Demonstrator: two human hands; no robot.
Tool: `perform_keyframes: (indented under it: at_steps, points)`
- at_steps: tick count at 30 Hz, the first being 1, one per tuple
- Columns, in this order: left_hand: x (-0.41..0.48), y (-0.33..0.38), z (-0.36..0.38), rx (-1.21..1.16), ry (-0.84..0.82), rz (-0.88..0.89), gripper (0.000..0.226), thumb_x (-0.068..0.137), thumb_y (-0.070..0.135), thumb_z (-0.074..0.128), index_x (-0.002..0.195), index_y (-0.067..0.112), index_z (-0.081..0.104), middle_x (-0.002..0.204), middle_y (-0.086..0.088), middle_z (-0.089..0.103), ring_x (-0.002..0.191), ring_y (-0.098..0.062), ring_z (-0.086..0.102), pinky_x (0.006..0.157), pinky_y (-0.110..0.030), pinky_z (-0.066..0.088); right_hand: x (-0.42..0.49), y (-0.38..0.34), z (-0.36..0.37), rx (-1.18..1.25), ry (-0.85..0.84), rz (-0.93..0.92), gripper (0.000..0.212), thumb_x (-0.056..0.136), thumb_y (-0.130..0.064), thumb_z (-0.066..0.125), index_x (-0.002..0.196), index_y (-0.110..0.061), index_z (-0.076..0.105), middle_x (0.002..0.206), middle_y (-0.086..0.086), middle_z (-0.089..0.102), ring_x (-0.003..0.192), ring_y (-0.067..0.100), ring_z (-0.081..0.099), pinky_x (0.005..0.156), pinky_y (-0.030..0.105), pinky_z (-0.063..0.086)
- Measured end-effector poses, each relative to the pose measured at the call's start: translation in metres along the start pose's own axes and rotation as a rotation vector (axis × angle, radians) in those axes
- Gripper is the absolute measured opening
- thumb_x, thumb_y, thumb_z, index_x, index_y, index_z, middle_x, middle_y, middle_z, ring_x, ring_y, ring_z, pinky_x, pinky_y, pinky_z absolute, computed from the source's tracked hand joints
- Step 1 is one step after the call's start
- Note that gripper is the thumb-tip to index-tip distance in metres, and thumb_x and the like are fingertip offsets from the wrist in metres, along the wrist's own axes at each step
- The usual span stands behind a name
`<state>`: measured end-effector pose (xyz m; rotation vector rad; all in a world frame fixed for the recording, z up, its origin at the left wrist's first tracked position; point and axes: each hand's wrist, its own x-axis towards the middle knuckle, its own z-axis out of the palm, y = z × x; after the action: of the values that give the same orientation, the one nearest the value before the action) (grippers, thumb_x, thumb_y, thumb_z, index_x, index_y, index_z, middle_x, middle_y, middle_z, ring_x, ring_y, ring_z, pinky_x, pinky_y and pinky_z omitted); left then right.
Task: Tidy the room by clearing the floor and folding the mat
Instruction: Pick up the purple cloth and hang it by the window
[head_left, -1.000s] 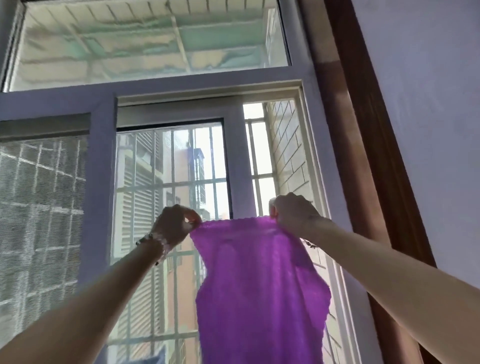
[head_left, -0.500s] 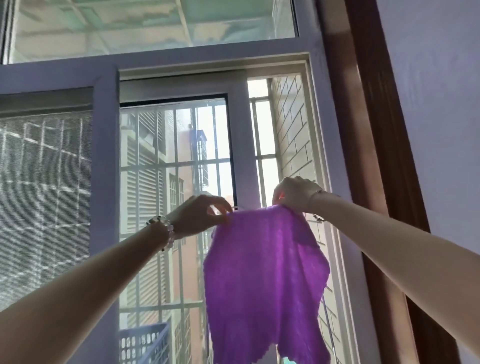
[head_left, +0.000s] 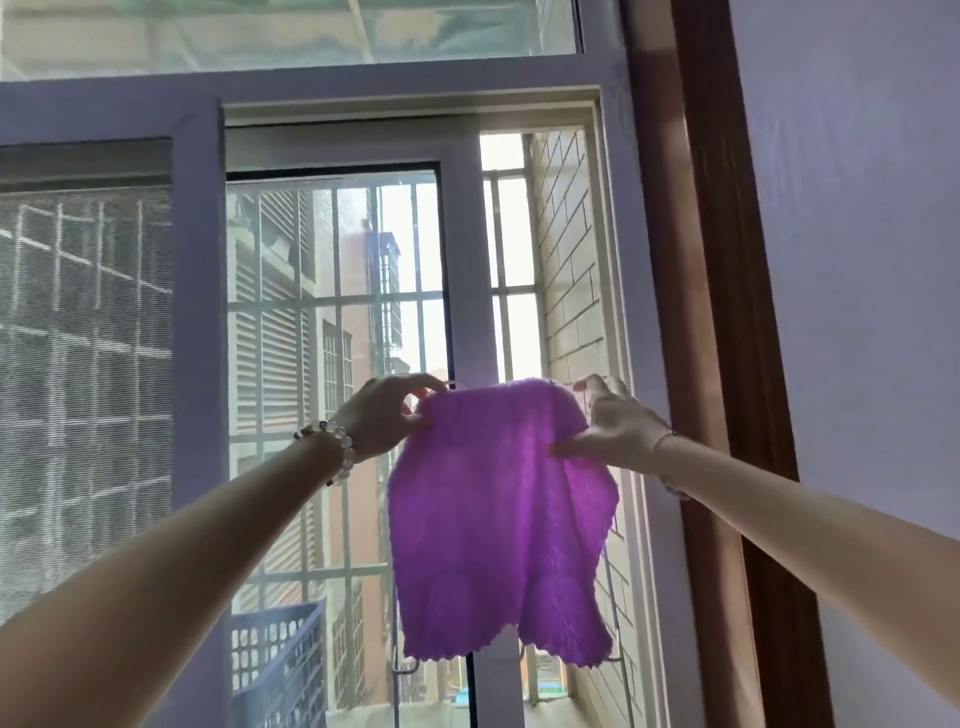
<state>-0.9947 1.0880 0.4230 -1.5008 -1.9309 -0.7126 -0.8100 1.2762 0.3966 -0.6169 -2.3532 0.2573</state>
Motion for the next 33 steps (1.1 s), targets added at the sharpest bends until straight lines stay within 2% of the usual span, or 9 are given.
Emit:
perform_keyframes:
  at_steps: [2, 5, 7, 10, 14, 17, 22, 25, 33]
  points:
    - [-0.004, -0.001, 0.002, -0.032, 0.000, -0.013, 0.039, 0.088, 0.009, 0.061, 0.125, 0.022, 0.058, 0.120, -0.005, 0.062, 0.084, -0.013, 0.060, 0.070, -0.019, 0.044, -0.003, 0.010, 0.008, 0.133, -0.011, 0.031, 0.091, 0.068, -0.050, 0.076, 0.140, -0.011, 0.035, 0.124, 0.015, 0.057, 0.100, 0.027, 0.063, 0.076, 0.034, 0.057]
    - [-0.013, -0.002, 0.004, -0.089, -0.021, -0.040, 0.059, 0.084, 0.006, 0.066, 0.136, 0.026, 0.045, 0.128, -0.008, 0.053, 0.087, -0.018, 0.061, 0.073, -0.024, 0.050, -0.008, 0.014, 0.011, 0.288, 0.051, 0.063, 0.047, 0.072, -0.038, 0.075, 0.108, -0.010, 0.063, 0.092, 0.007, 0.069, 0.081, 0.020, 0.068, 0.073, 0.033, 0.058]
    - [-0.021, -0.003, 0.006, -0.114, -0.033, -0.089, 0.072, 0.079, 0.009, 0.071, 0.140, 0.024, 0.037, 0.128, -0.011, 0.050, 0.090, -0.020, 0.061, 0.070, -0.022, 0.049, -0.009, 0.013, 0.013, 0.312, 0.095, 0.085, 0.033, 0.071, -0.037, 0.075, 0.092, -0.012, 0.066, 0.086, 0.006, 0.069, 0.077, 0.019, 0.067, 0.071, 0.032, 0.058]
    - [-0.035, -0.003, 0.011, -0.130, -0.062, -0.182, 0.082, 0.071, 0.016, 0.079, 0.139, 0.019, 0.034, 0.117, -0.009, 0.051, 0.092, -0.022, 0.059, 0.066, -0.018, 0.044, -0.008, 0.010, 0.012, 0.315, 0.127, 0.096, 0.026, 0.074, -0.035, 0.073, 0.087, -0.013, 0.067, 0.083, 0.005, 0.069, 0.077, 0.021, 0.067, 0.072, 0.033, 0.057]
    - [-0.046, -0.006, 0.016, -0.141, -0.127, -0.306, 0.054, 0.073, 0.019, 0.078, 0.114, 0.008, 0.045, 0.096, -0.004, 0.058, 0.087, -0.021, 0.058, 0.067, -0.019, 0.045, -0.006, 0.012, 0.005, 0.351, 0.153, 0.106, 0.017, 0.074, -0.028, 0.076, 0.082, -0.015, 0.068, 0.082, 0.005, 0.069, 0.079, 0.021, 0.067, 0.076, 0.035, 0.057]
    - [-0.052, -0.005, 0.012, -0.151, -0.096, -0.250, 0.024, 0.080, 0.016, 0.071, 0.096, 0.009, 0.055, 0.096, -0.010, 0.066, 0.079, -0.017, 0.059, 0.059, -0.015, 0.043, -0.001, 0.012, -0.002, 0.398, 0.193, 0.113, 0.015, 0.073, -0.026, 0.078, 0.075, -0.022, 0.064, 0.082, 0.004, 0.069, 0.081, 0.022, 0.067, 0.081, 0.040, 0.057]
    - [-0.050, -0.004, -0.006, -0.123, 0.095, -0.134, 0.018, 0.082, 0.023, 0.069, 0.089, 0.007, 0.063, 0.084, -0.004, 0.065, 0.070, -0.015, 0.060, 0.057, -0.016, 0.043, 0.011, 0.005, -0.020, 0.469, 0.313, 0.106, 0.022, 0.078, -0.022, 0.076, 0.091, -0.016, 0.059, 0.084, 0.001, 0.062, 0.085, 0.023, 0.063, 0.081, 0.035, 0.055]
    - [-0.038, -0.011, -0.023, -0.121, 0.189, -0.157, 0.020, 0.081, 0.021, 0.071, 0.091, 0.005, 0.063, 0.085, -0.007, 0.066, 0.076, -0.022, 0.063, 0.065, -0.028, 0.050, 0.025, 0.000, -0.031, 0.414, 0.369, 0.107, 0.028, 0.081, -0.017, 0.073, 0.100, -0.013, 0.053, 0.087, 0.002, 0.057, 0.086, 0.022, 0.059, 0.077, 0.031, 0.052]
    - [0.011, -0.022, -0.059, -0.018, 0.341, -0.223, 0.015, 0.084, 0.013, 0.066, 0.094, 0.001, 0.065, 0.090, -0.013, 0.067, 0.081, -0.024, 0.060, 0.072, -0.027, 0.042, 0.062, -0.020, -0.051, 0.225, 0.488, 0.065, 0.020, 0.090, -0.003, 0.056, 0.108, -0.012, 0.055, 0.100, 0.005, 0.061, 0.091, 0.021, 0.059, 0.078, 0.028, 0.049]
